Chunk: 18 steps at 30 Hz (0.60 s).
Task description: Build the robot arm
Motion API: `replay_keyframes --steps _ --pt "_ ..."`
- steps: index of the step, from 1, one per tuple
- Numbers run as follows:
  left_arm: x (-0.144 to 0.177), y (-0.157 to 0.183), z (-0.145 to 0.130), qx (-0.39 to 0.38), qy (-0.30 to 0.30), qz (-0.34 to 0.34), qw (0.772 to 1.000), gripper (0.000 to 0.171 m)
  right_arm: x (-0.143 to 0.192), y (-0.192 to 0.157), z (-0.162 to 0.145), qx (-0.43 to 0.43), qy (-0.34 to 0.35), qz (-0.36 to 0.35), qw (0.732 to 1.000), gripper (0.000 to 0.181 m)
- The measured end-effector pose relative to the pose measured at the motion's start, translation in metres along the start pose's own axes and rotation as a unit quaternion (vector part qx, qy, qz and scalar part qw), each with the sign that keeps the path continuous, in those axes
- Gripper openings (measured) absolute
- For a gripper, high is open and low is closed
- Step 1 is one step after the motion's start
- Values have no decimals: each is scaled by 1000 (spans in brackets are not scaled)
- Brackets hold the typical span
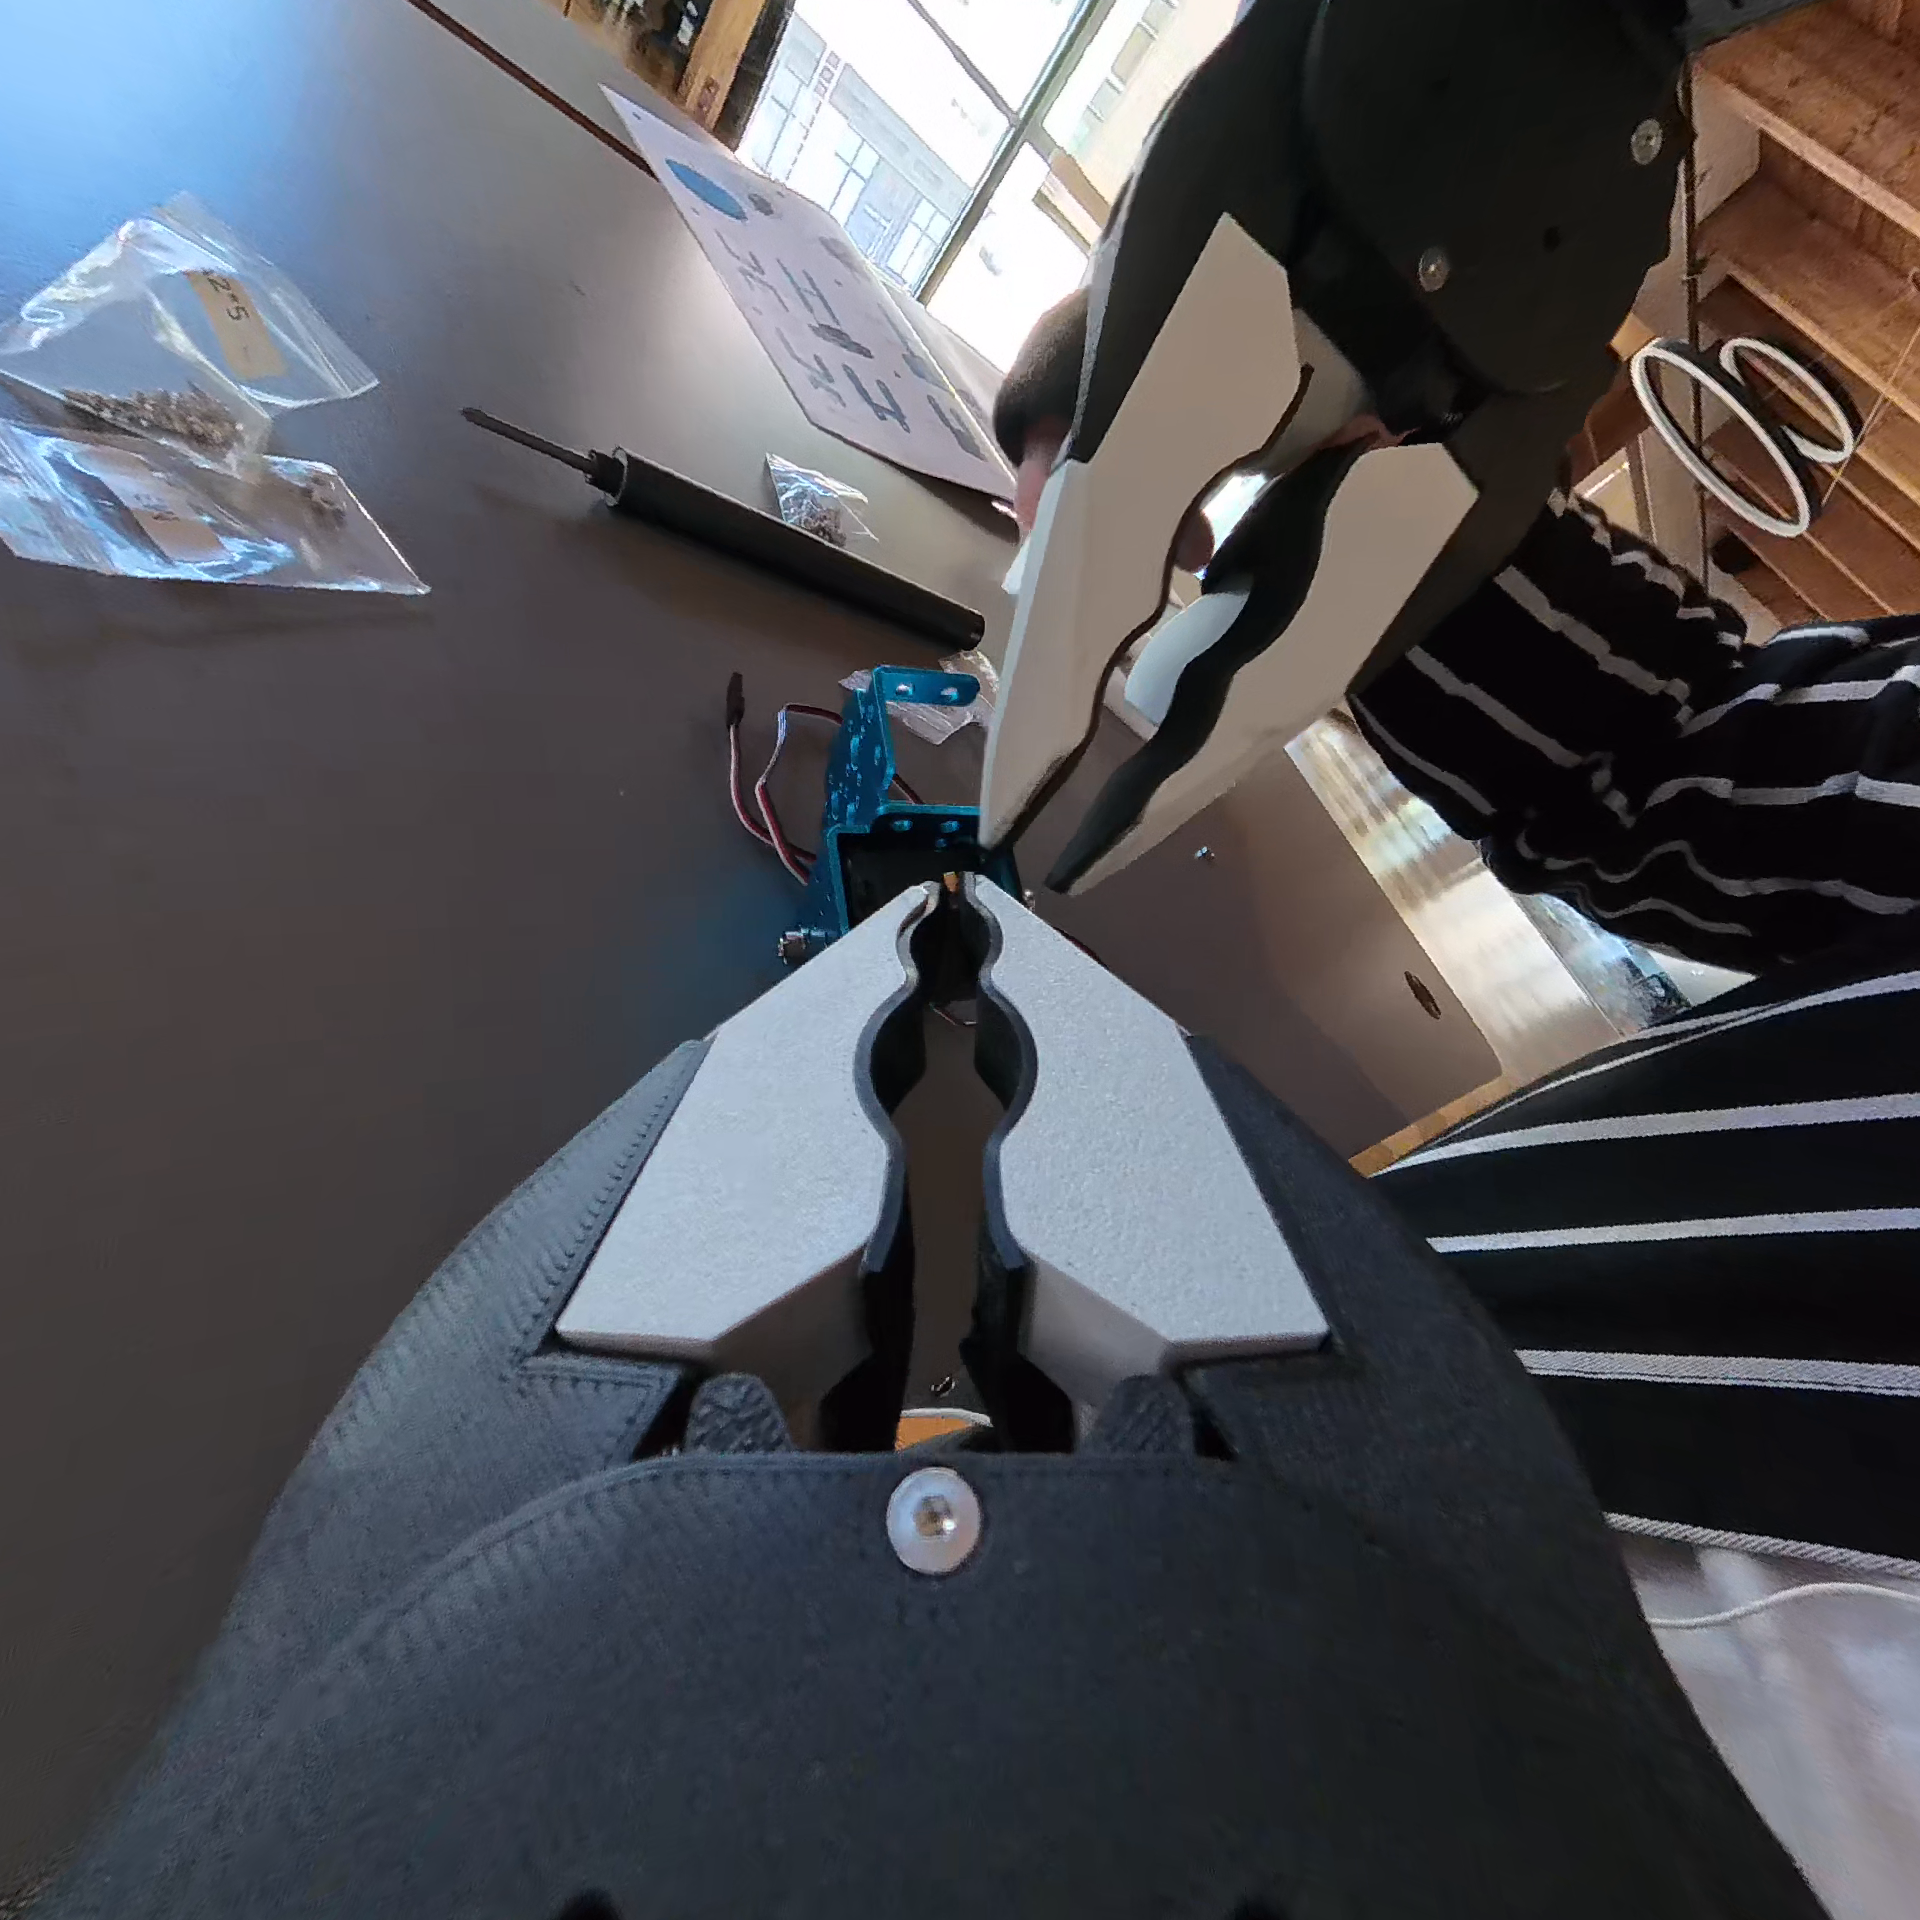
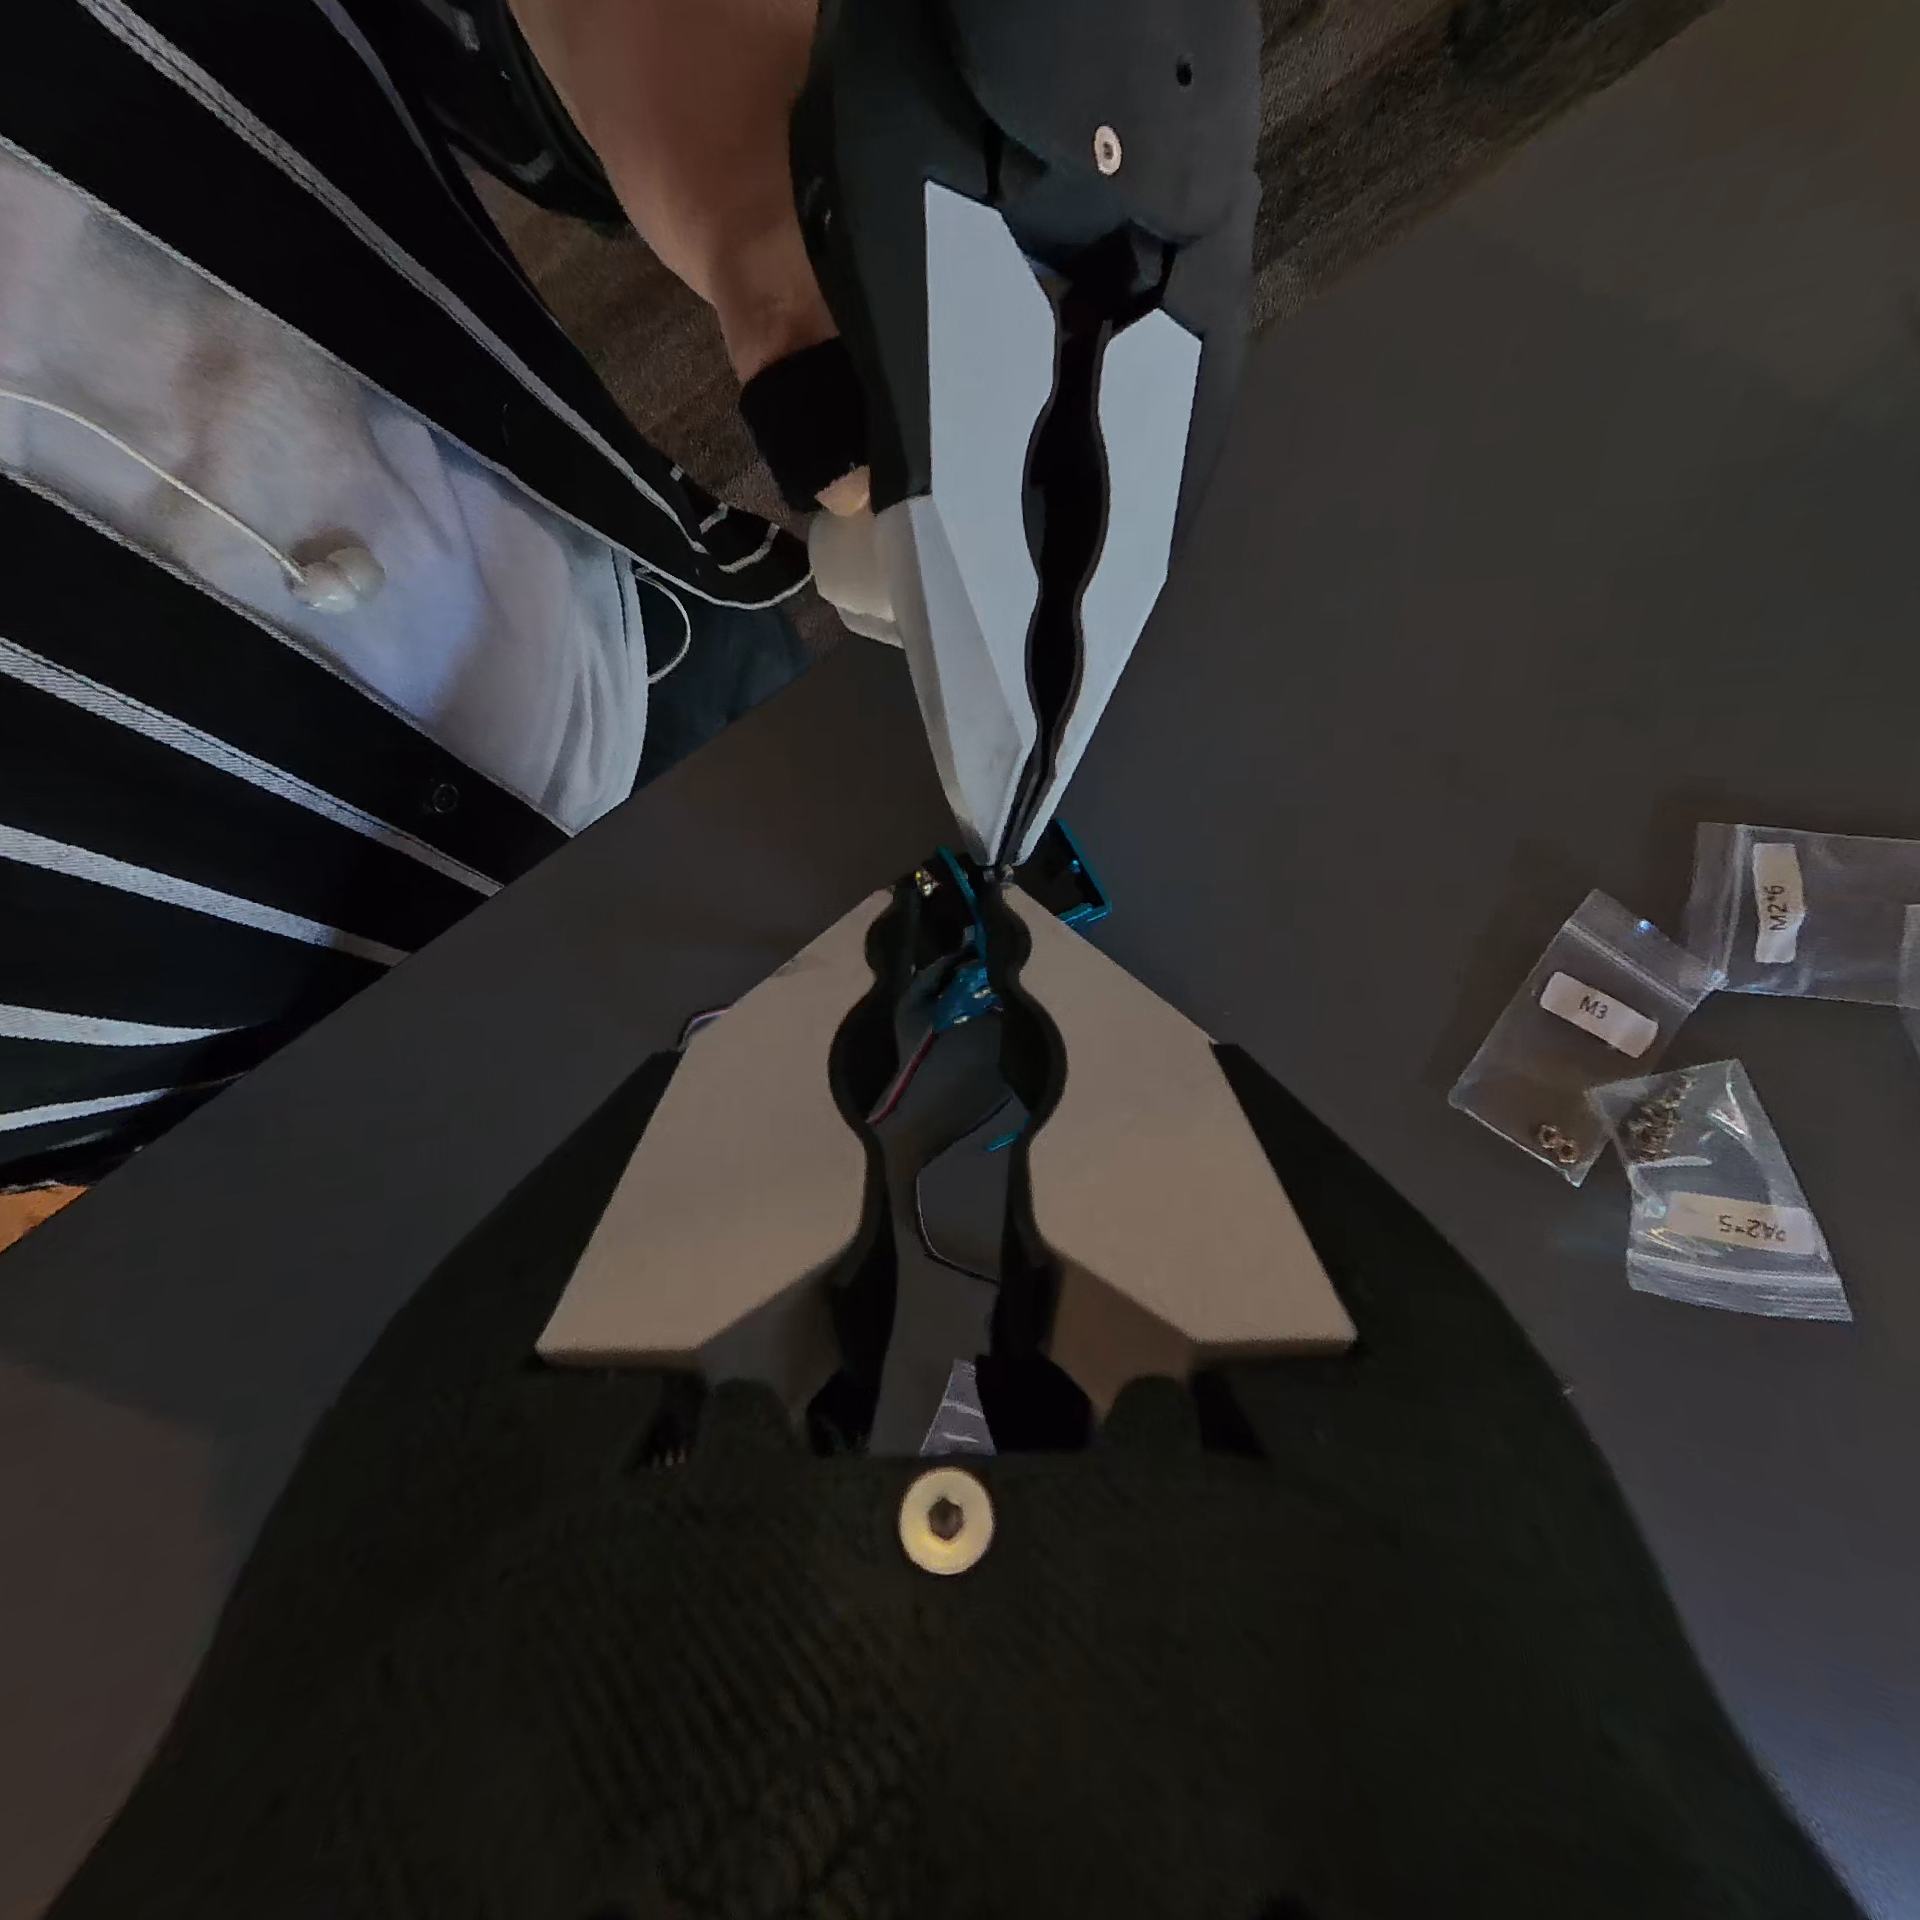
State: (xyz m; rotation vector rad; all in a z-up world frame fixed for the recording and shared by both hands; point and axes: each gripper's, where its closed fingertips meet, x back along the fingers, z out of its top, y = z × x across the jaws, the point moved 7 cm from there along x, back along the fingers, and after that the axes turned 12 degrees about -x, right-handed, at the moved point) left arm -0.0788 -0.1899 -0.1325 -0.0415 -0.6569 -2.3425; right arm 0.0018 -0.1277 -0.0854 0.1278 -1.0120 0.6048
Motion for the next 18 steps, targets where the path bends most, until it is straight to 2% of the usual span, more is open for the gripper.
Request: replay_keyframes --steps 18 --pt "1 -1 -1 -32 4 -18 999 0 -3 1 -5 12 36 -25 999 9"
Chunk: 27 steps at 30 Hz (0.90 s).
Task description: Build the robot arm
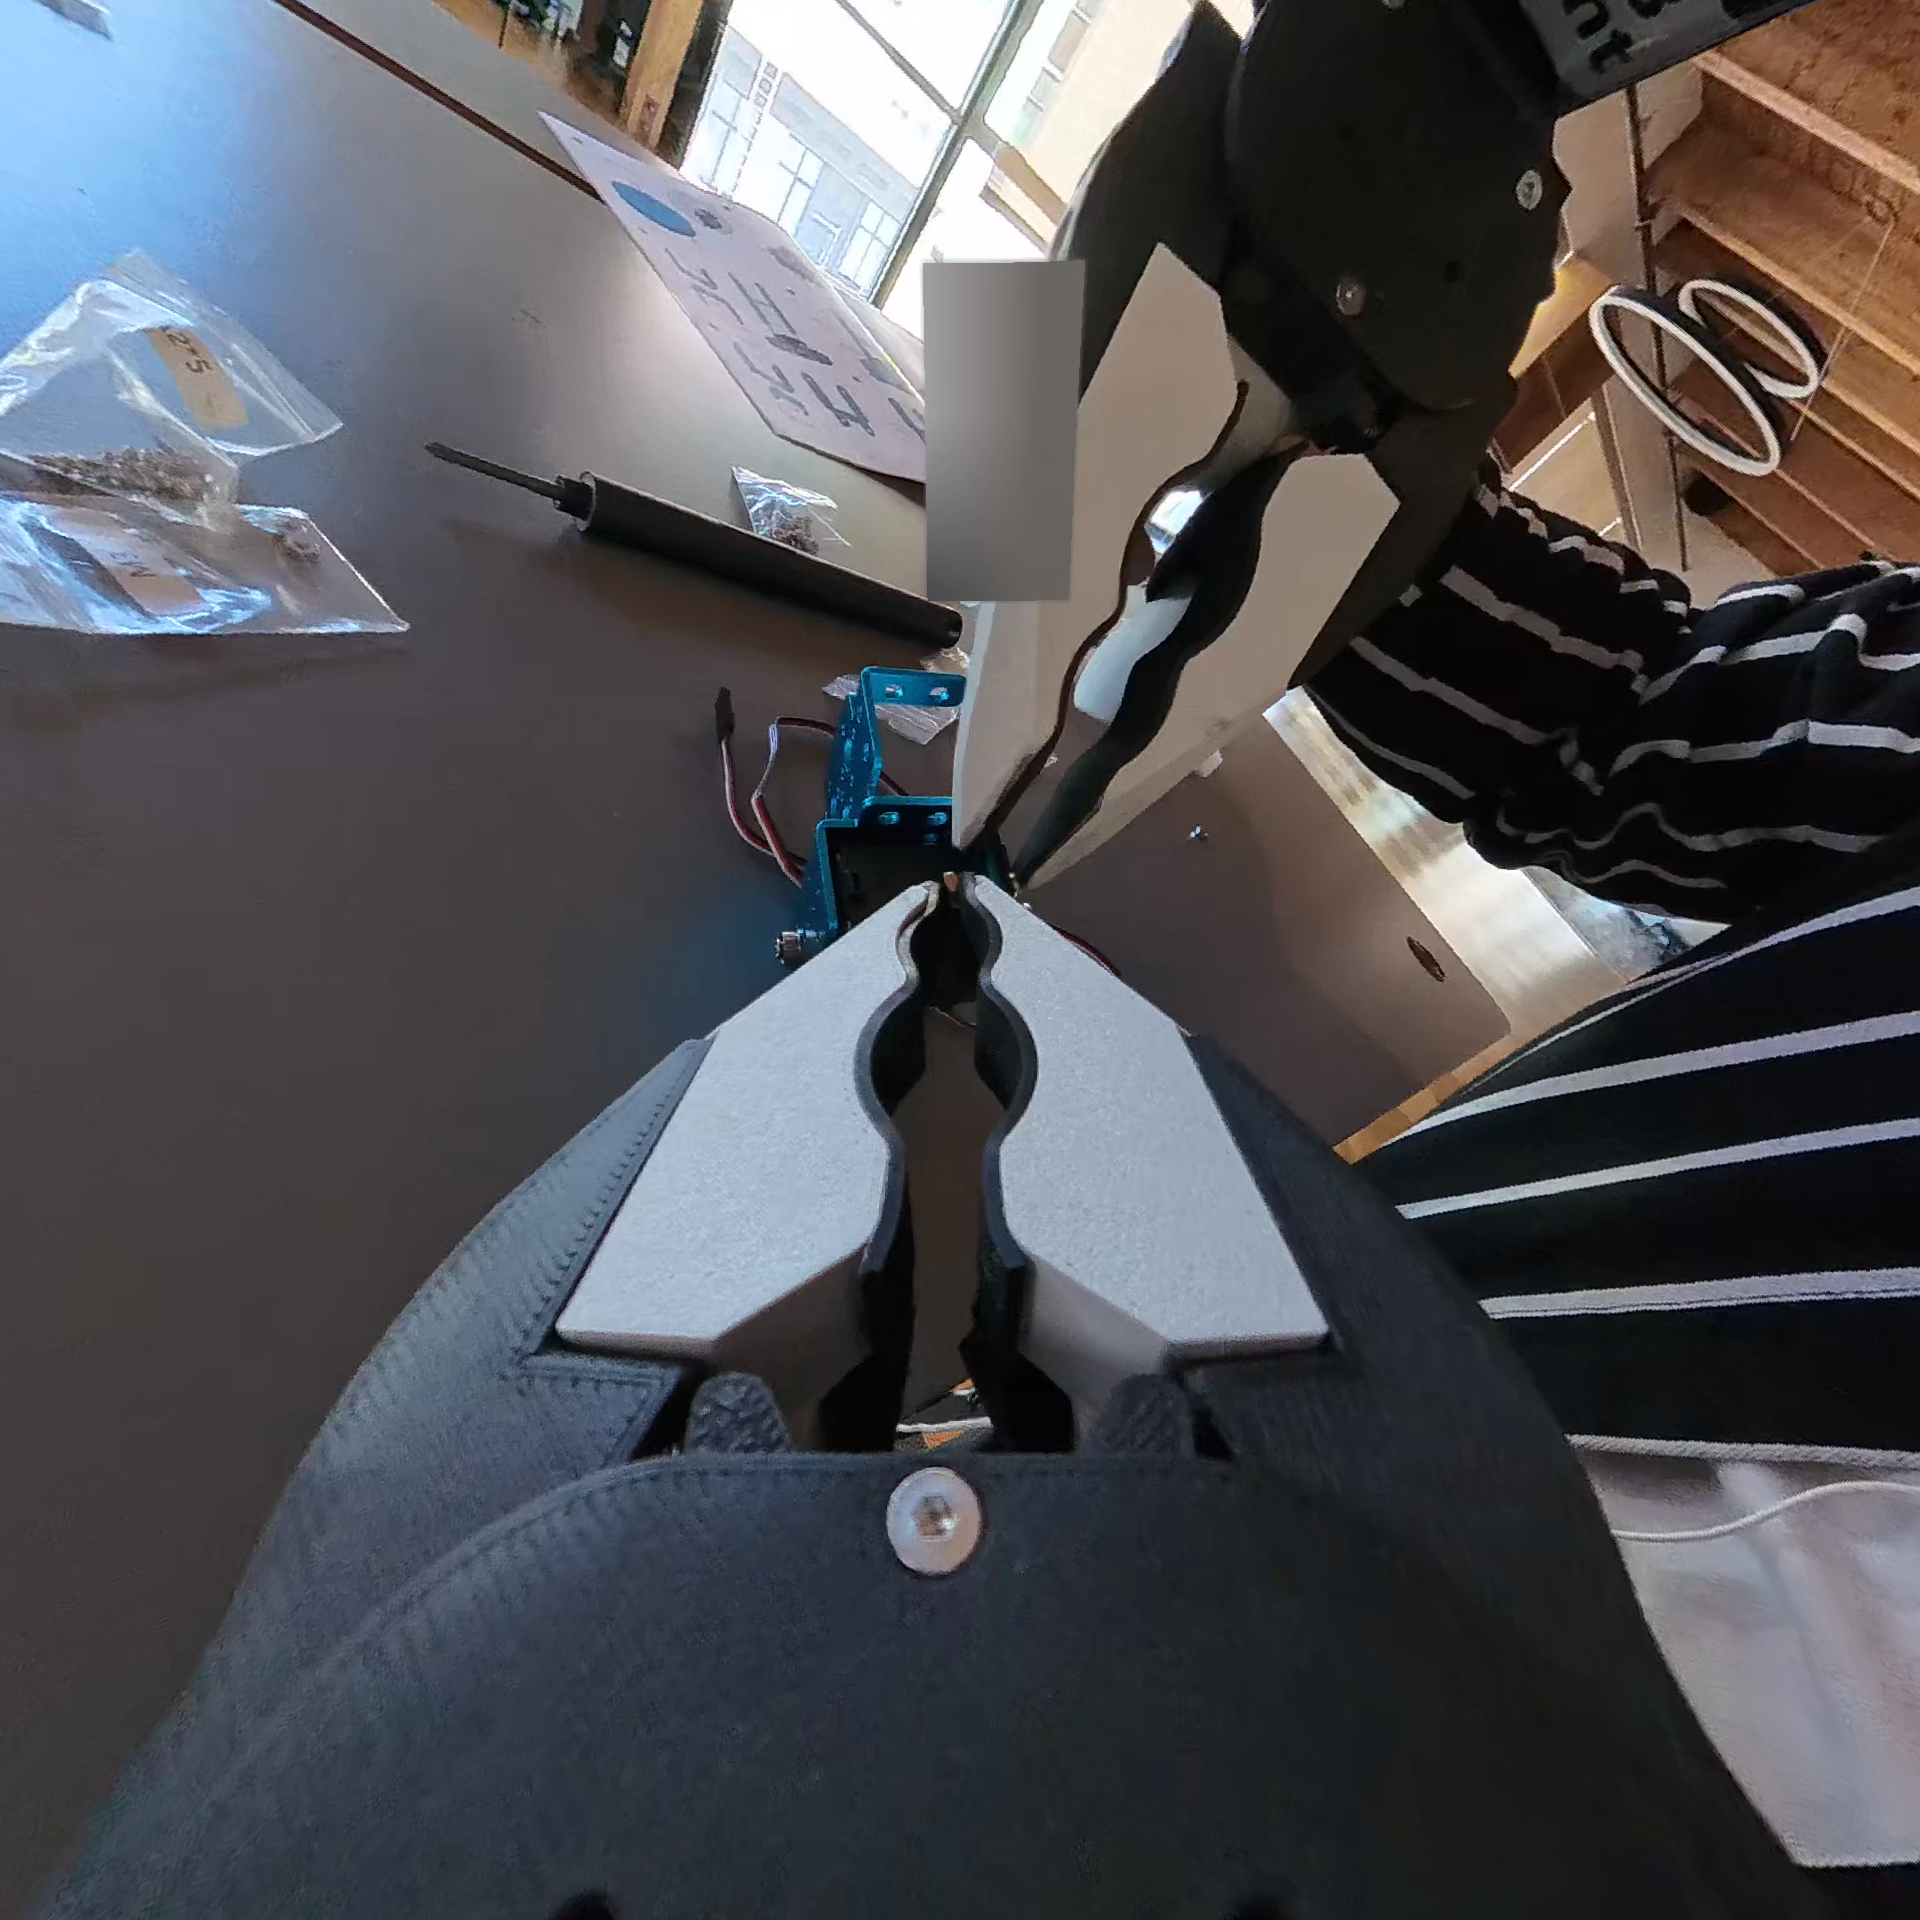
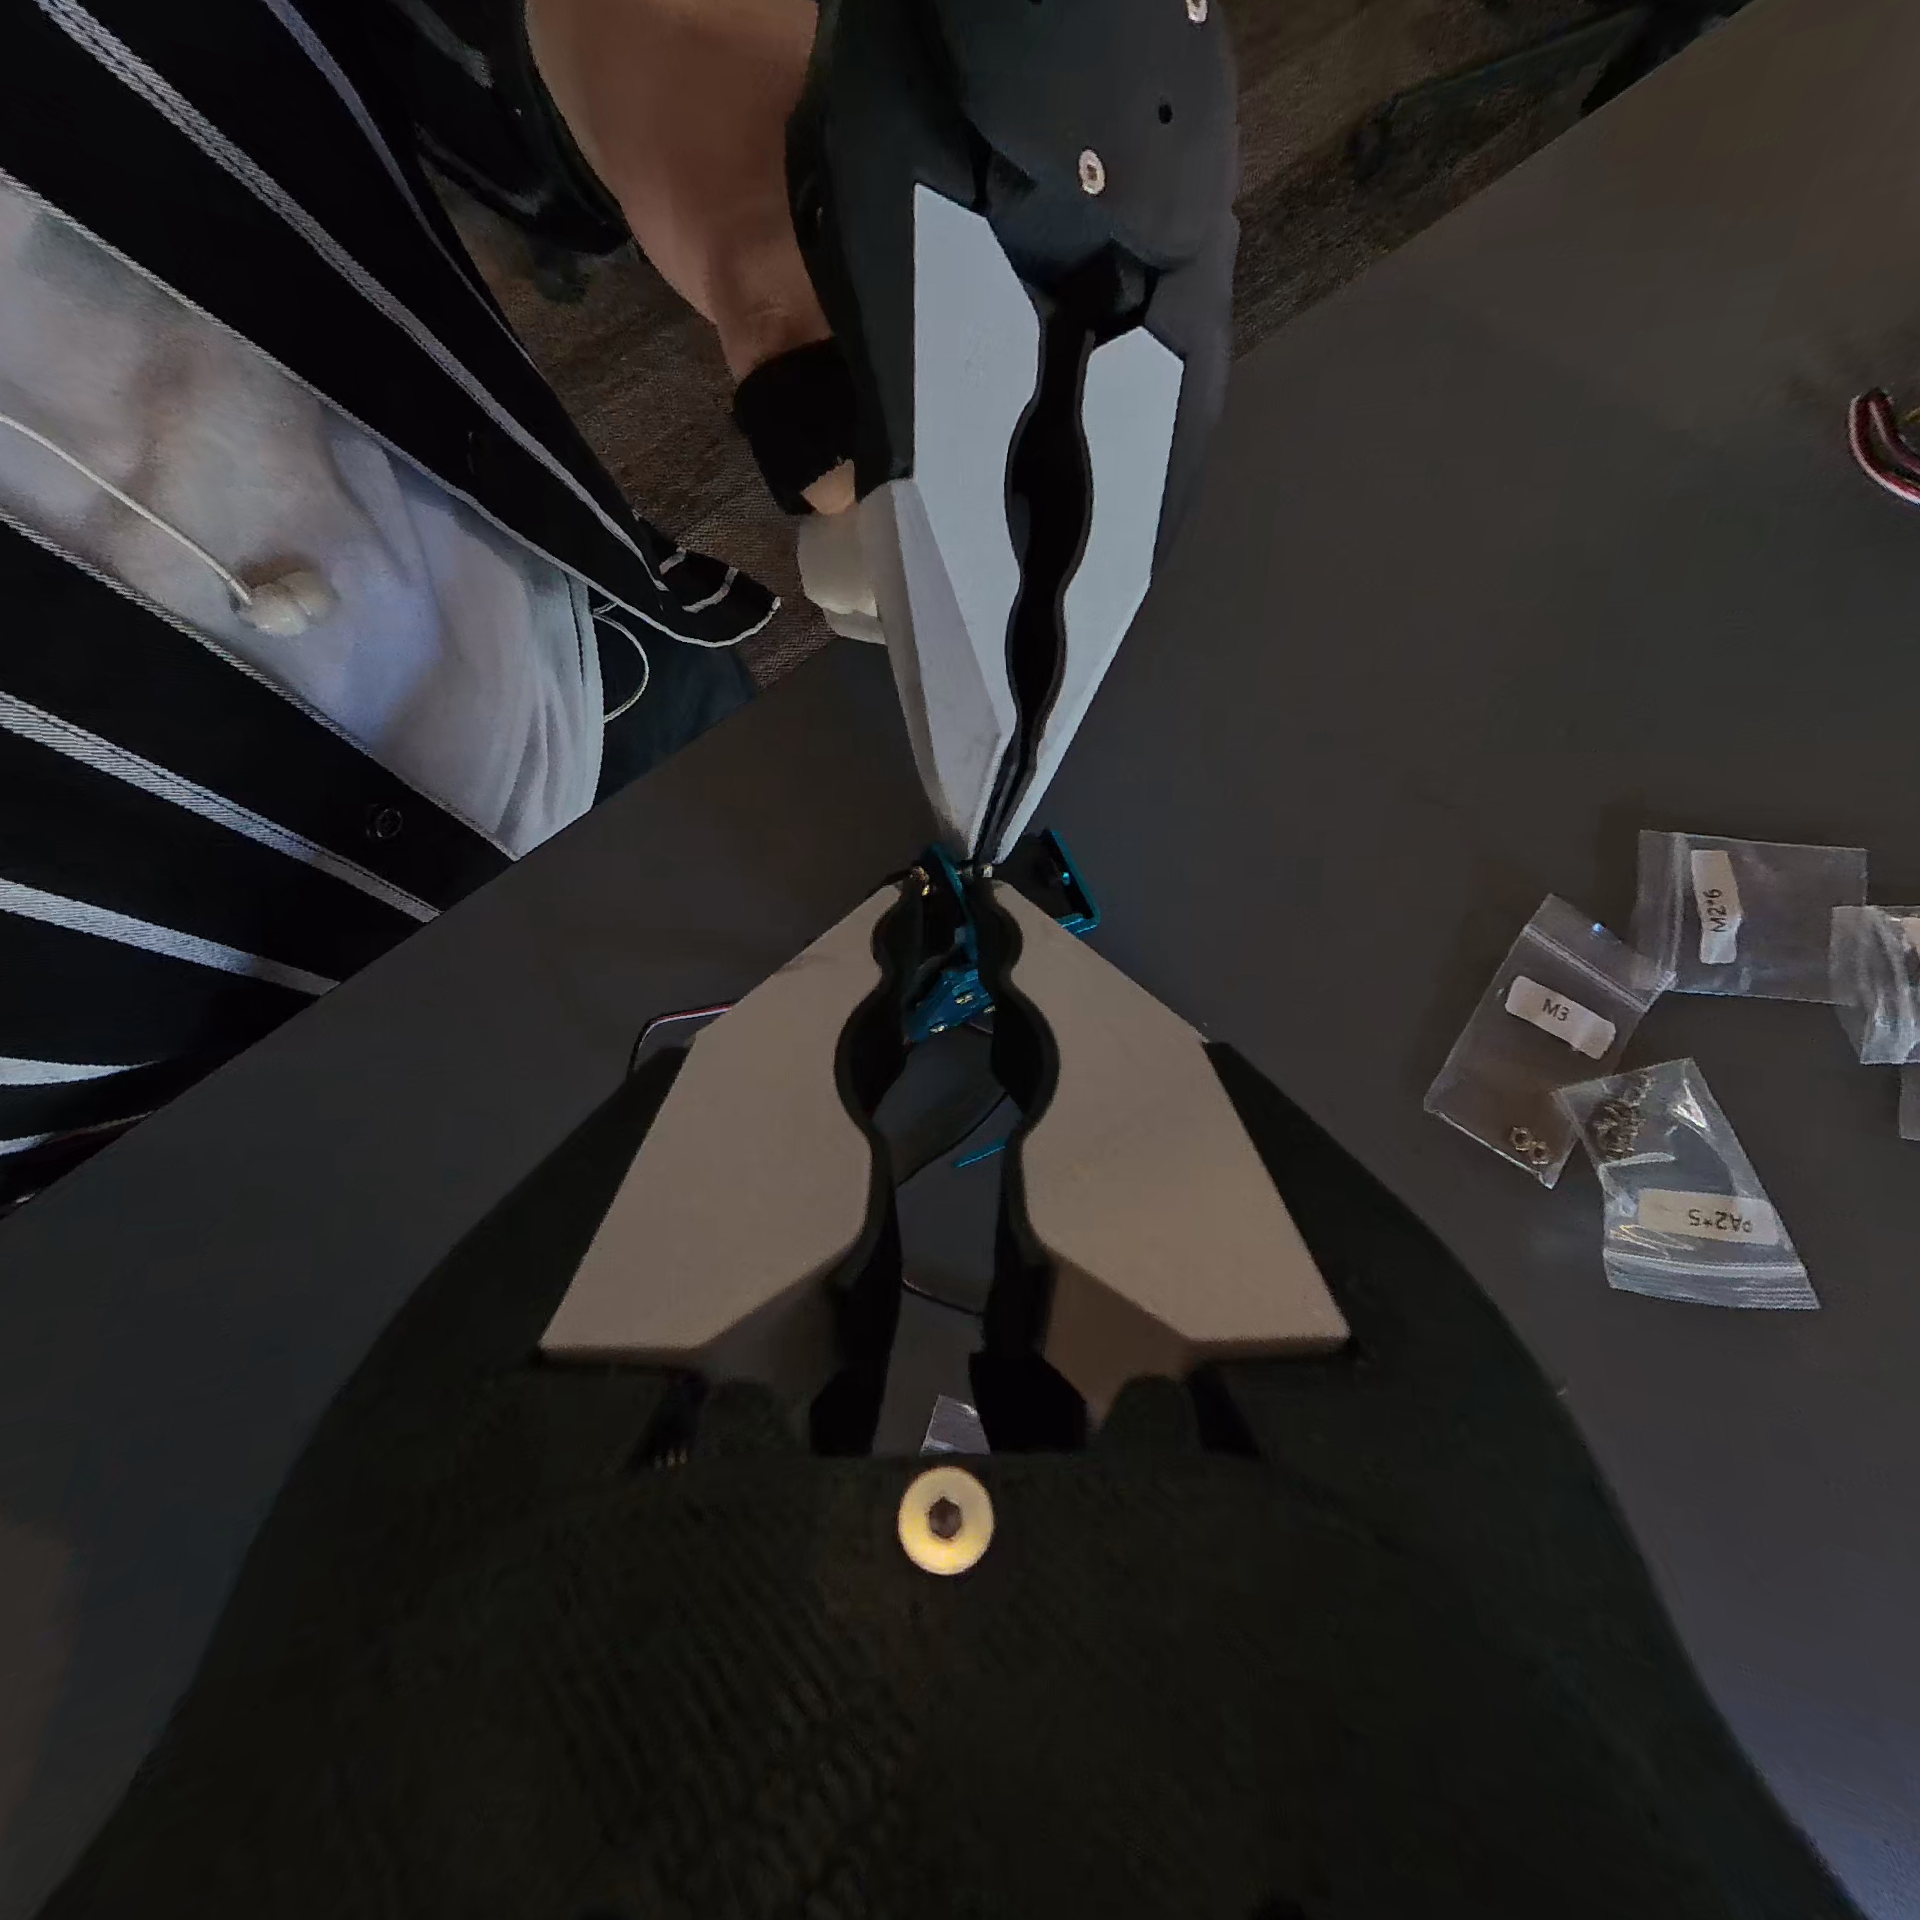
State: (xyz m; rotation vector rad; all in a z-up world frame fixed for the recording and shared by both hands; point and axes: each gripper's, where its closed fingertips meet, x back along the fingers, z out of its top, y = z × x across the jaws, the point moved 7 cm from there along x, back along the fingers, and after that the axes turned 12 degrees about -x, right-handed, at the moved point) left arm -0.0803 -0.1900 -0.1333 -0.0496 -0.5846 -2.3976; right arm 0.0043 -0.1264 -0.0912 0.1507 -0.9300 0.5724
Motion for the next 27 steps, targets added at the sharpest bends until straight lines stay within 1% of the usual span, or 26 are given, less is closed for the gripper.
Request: replay_keyframes --steps 8,13,16,20,25,27 --pt "1 0 0 -9 -2 -9 1000 0 0 1 -1 3 9 1 1000 8" --pt "-1 -2 0 18 -3 -29 999 0 0 0 -2 9 13 4 1000 8" --pt "0 -1 1 7 -10 -34 999 0 -1 -1 -2 11 13 5 1000 8" --pt "0 -3 0 11 -14 -52 998 0 -1 -2 -3 14 14 1 1000 9" --pt "1 -2 0 -23 -20 -62 998 0 -1 -1 -3 7 14 2 1000 8" --pt "1 -2 0 -25 -19 -68 997 0 0 -2 -4 10 15 0 1000 8"
